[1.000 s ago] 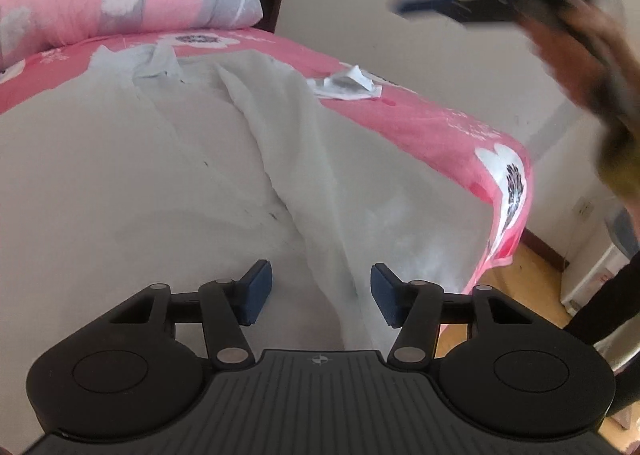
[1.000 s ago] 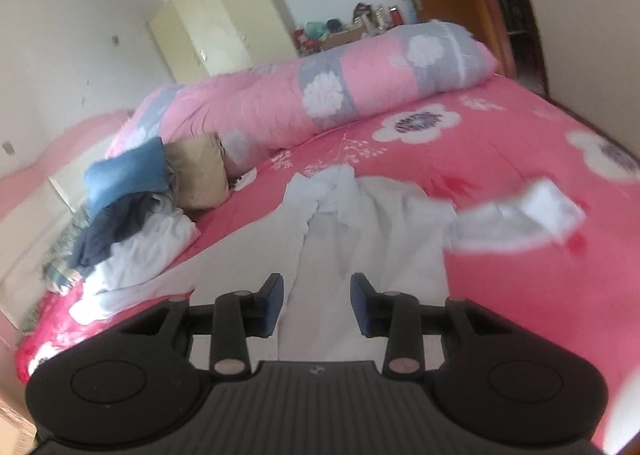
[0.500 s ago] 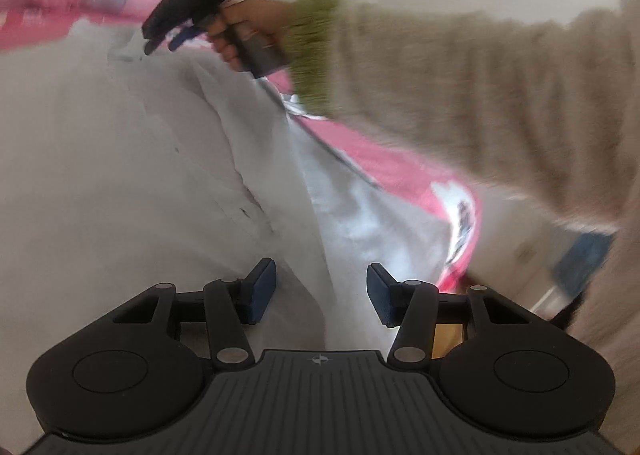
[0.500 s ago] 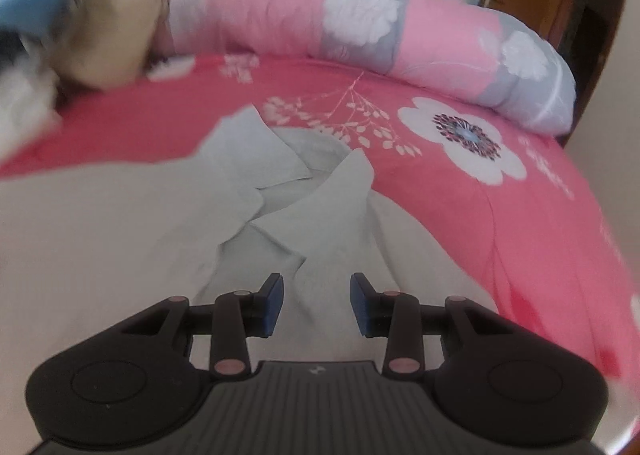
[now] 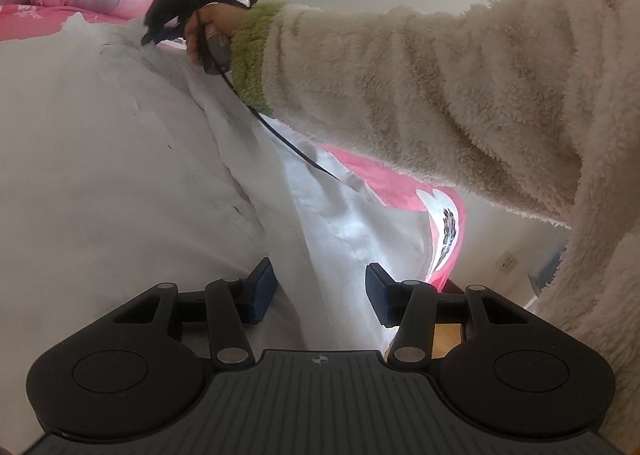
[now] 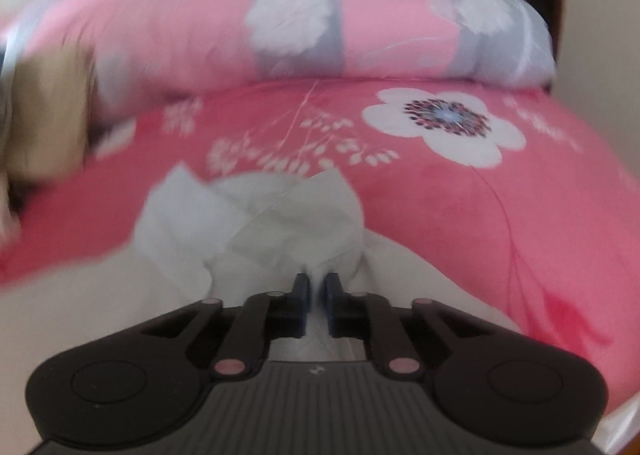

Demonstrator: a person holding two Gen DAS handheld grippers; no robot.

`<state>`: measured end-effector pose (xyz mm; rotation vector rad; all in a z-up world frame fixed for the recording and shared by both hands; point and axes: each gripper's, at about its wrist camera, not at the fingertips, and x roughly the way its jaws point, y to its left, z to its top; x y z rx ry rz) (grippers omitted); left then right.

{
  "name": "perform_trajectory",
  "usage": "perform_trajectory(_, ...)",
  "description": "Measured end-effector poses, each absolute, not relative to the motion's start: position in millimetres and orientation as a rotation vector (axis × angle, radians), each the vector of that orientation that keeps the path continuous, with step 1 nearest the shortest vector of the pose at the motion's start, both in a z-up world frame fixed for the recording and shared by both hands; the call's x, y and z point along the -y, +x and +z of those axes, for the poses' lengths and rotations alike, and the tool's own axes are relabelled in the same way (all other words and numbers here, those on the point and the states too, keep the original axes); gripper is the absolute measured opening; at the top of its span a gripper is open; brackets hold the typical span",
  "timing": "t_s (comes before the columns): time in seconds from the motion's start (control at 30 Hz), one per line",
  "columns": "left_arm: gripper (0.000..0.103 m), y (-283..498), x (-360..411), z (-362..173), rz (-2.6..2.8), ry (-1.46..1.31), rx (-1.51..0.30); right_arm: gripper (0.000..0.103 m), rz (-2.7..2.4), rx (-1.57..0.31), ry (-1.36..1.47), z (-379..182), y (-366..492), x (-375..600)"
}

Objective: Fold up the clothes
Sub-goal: 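Grasp the shirt collar with the right gripper and straighten it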

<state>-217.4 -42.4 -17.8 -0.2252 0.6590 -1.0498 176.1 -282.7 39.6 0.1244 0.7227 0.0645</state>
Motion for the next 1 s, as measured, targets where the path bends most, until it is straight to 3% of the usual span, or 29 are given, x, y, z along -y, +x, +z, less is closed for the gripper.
perform_trajectory(0.17, 0.049, -216.5, 41.1, -19.5, -1.052, -0.24, -0.657, 0.006, 0.191, -0.693, 0.493, 54.1, 176.1, 317.7)
perform_trajectory(0.33, 0.049, -216.6, 38.4, -20.1, -1.055, -0.251, -0.655, 0.007, 0.291, -0.725, 0.64, 53.5, 191.2, 314.2)
perform_trajectory(0.6, 0.049, -217.4, 36.0, -19.9, -1.063, -0.261, -0.651, 0.008, 0.241, -0.813, 0.573, 16.9, 222.6, 273.1)
perform_trajectory(0.7, 0.049, -218.9, 34.8, -18.3, -1.065, -0.263, -0.649, 0.014, 0.196, -0.849, 0.518, 9.9, 225.1, 266.5)
perform_trajectory(0.8, 0.049, -220.7, 32.8, -16.9, -1.066, -0.267, -0.646, 0.035, 0.195, -0.838, 0.438, 27.2, 207.2, 268.8)
perform_trajectory(1.0, 0.049, -223.3, 29.7, -15.3, -1.061, -0.272, -0.632, 0.037, 0.25, -0.827, -0.004, 72.8, 129.4, 247.3)
